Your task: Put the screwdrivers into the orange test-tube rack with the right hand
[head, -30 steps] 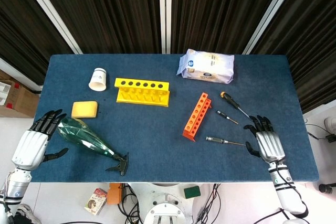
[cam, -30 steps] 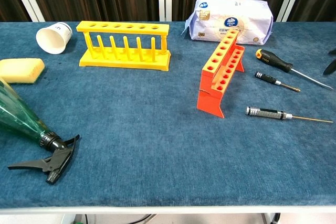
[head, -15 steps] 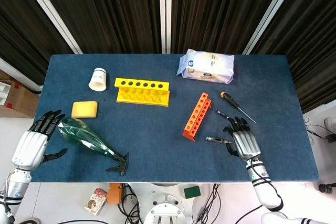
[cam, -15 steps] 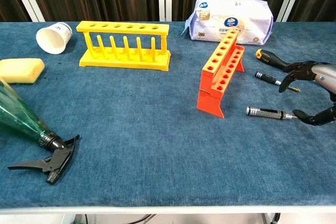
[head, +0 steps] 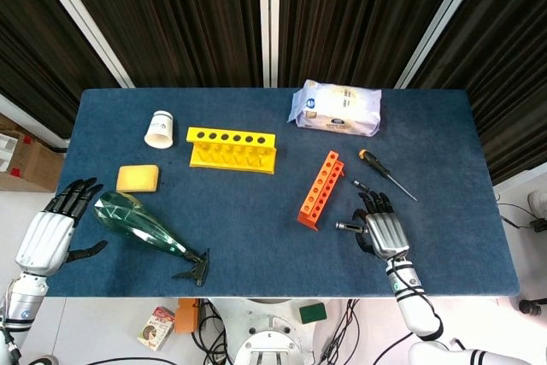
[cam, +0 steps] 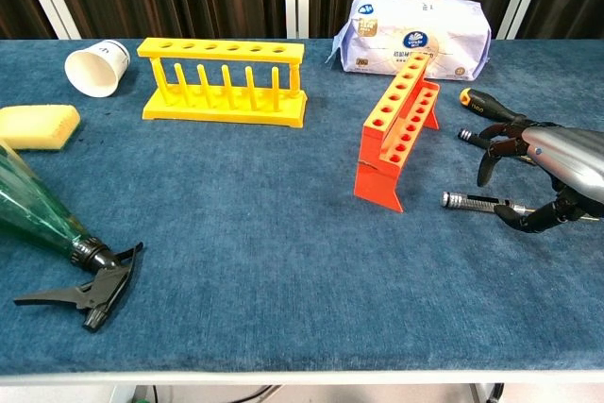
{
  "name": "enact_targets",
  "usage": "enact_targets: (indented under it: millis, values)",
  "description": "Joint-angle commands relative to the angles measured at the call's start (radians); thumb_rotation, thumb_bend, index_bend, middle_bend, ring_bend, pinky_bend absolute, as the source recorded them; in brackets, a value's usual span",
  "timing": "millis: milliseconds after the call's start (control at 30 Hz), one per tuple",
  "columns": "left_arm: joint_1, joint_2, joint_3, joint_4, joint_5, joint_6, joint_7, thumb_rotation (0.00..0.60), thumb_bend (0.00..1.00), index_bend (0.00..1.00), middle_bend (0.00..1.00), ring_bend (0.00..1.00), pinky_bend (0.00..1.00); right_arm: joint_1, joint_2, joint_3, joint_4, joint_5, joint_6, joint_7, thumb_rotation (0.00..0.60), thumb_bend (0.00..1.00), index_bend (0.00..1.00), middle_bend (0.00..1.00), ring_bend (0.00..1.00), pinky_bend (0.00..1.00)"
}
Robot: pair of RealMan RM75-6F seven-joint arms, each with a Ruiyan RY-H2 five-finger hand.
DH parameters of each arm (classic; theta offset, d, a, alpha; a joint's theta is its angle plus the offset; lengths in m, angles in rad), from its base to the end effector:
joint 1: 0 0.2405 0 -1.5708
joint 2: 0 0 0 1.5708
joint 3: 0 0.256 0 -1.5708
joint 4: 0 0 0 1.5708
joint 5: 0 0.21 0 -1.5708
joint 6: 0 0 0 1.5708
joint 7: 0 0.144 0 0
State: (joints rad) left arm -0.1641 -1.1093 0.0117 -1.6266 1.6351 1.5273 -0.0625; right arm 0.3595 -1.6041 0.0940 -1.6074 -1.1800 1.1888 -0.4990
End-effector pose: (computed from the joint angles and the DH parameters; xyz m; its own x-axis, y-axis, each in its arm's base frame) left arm -0.2797 0.1893 0.1506 0.3436 0.0028 0.9391 0.9178 -0.2128 -0.3352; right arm -0.2182 -0.2400 -0.0219 0.3847 -0.2883 0.8768 -0.9230 -0.1253 0.3638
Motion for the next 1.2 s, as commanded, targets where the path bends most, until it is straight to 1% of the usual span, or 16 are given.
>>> enact_targets:
  millis: [33,267,567,700,833,933,1000,1133,1200]
  values:
    - [0.002,0.002,-0.001,0.001,0.000,0.001,-0.005,0.600,0.05,0.11,0.09,0.06,0.23,0.006,-0.012,0.003,0.009,0.012,-0.002,-0.012,0.600,0.39,0.44,0.07,0.00,0.00]
    - [0.005,0.003,-0.003,0.009,0.008,0.006,-0.020,0.600,0.05,0.11,0.09,0.06,0.23,0.017,-0.030,0.003,0.014,0.030,-0.008,-0.032,0.600,0.40,0.48,0.07,0.00,0.00]
    - [0.004,0.000,-0.005,0.013,0.012,0.002,-0.024,0.600,0.05,0.11,0.09,0.06,0.23,0.025,-0.051,0.006,0.030,0.043,-0.001,-0.046,0.600,0.40,0.51,0.07,0.00,0.00]
    - [0.005,0.000,-0.007,0.012,0.010,0.000,-0.022,0.600,0.05,0.11,0.09,0.06,0.23,0.026,-0.049,0.006,0.025,0.044,0.005,-0.052,0.600,0.41,0.54,0.07,0.00,0.00]
    - [0.005,0.001,-0.007,0.011,0.010,-0.003,-0.022,0.600,0.05,0.11,0.09,0.06,0.23,0.024,-0.042,0.009,0.011,0.036,0.018,-0.040,0.600,0.42,0.60,0.08,0.00,0.00]
    - [0.006,0.001,-0.008,0.011,0.009,-0.004,-0.023,0.600,0.05,0.11,0.09,0.06,0.23,0.017,-0.024,0.007,-0.010,0.004,0.031,0.005,0.600,0.42,0.63,0.09,0.00,0.00]
    - [0.007,0.002,-0.009,0.011,0.009,-0.002,-0.024,0.600,0.05,0.11,0.09,0.06,0.23,0.007,-0.001,0.006,-0.033,-0.032,0.046,0.057,0.600,0.42,0.63,0.09,0.00,0.00]
    - [0.007,0.002,-0.009,0.012,0.010,-0.003,-0.023,0.600,0.05,0.11,0.09,0.06,0.23,-0.012,0.052,0.014,-0.083,-0.106,0.078,0.206,0.600,0.44,0.65,0.10,0.00,0.00]
    - [0.004,0.001,-0.009,0.011,0.011,-0.010,-0.018,0.600,0.05,0.11,0.09,0.06,0.23,-0.019,0.076,0.026,-0.105,-0.144,0.088,0.314,0.600,0.47,0.66,0.11,0.00,0.00]
